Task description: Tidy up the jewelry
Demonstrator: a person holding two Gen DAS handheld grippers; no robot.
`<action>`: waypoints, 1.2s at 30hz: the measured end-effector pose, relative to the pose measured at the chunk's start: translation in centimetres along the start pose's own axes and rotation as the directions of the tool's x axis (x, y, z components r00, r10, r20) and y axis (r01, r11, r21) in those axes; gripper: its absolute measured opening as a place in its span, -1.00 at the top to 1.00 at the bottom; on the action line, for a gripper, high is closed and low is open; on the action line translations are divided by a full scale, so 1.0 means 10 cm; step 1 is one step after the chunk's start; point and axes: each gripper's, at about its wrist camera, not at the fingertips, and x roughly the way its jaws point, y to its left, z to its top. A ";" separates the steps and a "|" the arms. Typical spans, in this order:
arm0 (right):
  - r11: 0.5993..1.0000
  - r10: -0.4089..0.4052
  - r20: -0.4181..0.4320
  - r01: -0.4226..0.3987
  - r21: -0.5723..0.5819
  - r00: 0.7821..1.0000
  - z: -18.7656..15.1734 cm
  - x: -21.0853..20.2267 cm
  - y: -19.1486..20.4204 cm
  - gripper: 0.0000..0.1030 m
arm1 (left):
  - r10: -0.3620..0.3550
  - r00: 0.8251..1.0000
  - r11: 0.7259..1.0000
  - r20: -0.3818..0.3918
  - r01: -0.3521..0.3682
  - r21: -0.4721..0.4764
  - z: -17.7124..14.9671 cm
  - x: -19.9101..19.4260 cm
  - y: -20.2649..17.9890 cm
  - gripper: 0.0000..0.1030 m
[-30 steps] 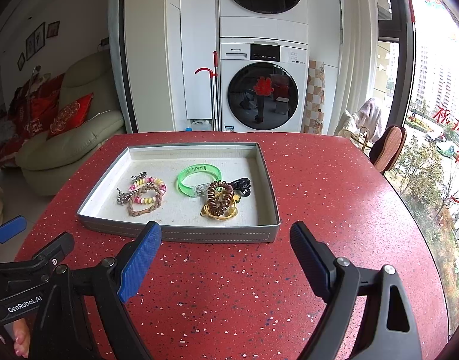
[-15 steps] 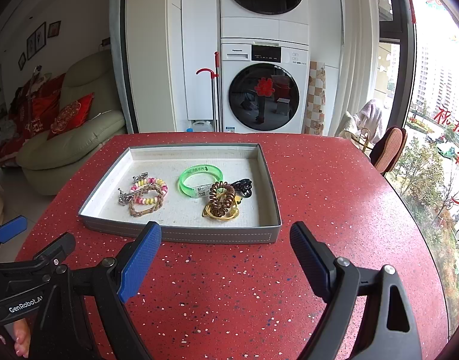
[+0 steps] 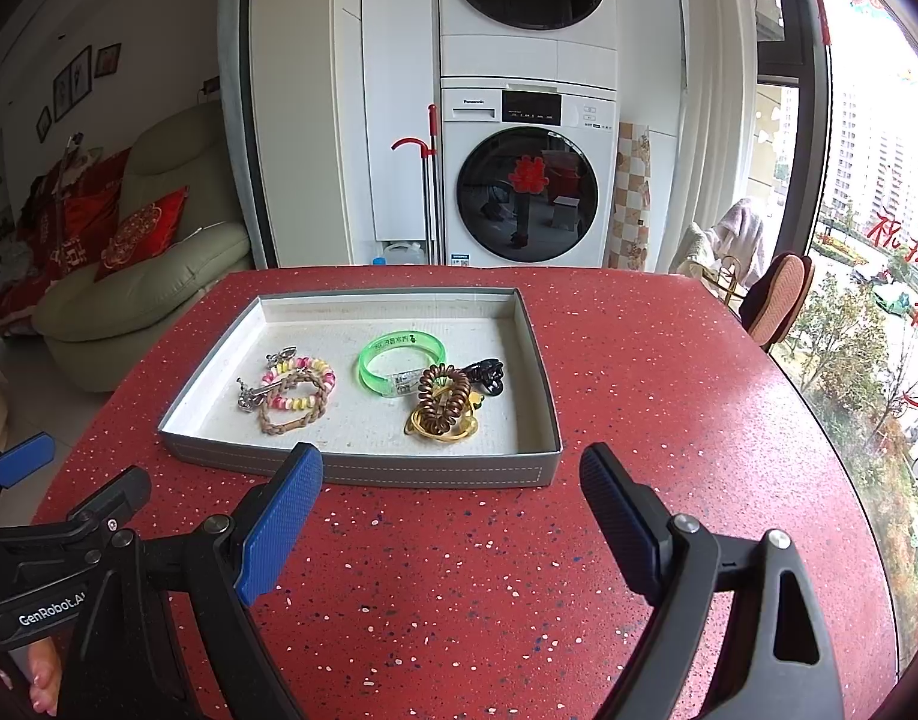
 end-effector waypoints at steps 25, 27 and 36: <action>1.000 0.000 0.000 0.000 0.000 1.000 0.00 0.00 0.01 -0.74 | 0.003 1.000 1.000 0.000 -0.003 -0.002 0.00 -0.01 0.01 -1.00; 1.000 0.001 0.000 -0.001 0.000 1.000 0.00 -0.01 0.01 -0.74 | 0.004 1.000 1.000 0.001 -0.004 -0.004 0.00 -0.02 0.01 -1.00; 1.000 0.001 0.000 -0.001 0.000 1.000 0.00 -0.01 0.01 -0.74 | 0.008 1.000 1.000 -0.002 -0.008 -0.006 0.01 -0.02 0.01 -1.00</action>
